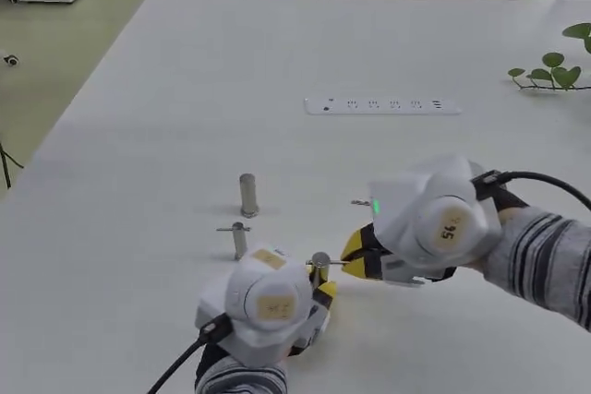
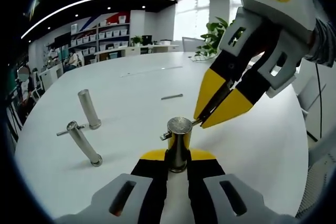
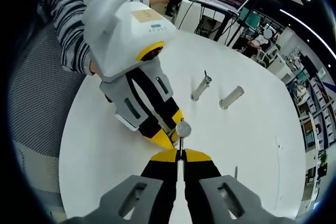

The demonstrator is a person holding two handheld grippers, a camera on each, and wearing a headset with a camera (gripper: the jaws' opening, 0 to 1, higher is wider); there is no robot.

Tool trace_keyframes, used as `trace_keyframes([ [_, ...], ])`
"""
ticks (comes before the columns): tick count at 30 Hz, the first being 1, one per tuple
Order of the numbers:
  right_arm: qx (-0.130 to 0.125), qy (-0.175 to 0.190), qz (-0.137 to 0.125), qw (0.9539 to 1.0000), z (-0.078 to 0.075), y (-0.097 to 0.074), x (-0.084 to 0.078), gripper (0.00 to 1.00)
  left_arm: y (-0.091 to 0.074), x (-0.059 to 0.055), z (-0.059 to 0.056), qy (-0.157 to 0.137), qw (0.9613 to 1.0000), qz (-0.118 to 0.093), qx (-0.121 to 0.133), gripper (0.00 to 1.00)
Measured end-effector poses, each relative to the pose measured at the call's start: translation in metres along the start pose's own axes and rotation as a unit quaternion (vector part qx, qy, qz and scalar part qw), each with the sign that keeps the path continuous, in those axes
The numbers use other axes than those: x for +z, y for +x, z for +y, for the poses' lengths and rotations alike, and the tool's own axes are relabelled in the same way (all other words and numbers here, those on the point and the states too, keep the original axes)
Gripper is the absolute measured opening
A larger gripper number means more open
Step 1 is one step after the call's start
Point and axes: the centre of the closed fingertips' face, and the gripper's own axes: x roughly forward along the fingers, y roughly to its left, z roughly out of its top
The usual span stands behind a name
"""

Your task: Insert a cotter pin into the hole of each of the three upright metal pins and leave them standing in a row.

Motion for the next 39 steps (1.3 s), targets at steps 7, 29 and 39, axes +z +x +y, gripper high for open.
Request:
trace_keyframes([
  [7, 0.0, 0.001, -0.002, 1.0, -0.001, 0.002, 0.002, 0.0, 0.0, -0.001, 0.0, -0.001, 1.0, 0.001, 0.002, 0.1],
  [29, -0.007, 0.027, -0.016, 0.9995, -0.003, -0.008, 0.006, 0.03, 0.001, -0.002, 0.001, -0.008, 0.9999, 0.005, 0.009, 0.1],
  [39, -0.008, 0.024, -0.01, 0.9996, -0.002, -0.006, 0.002, 0.0, 0.001, -0.002, 0.001, -0.008, 0.9999, 0.007, 0.009, 0.1],
])
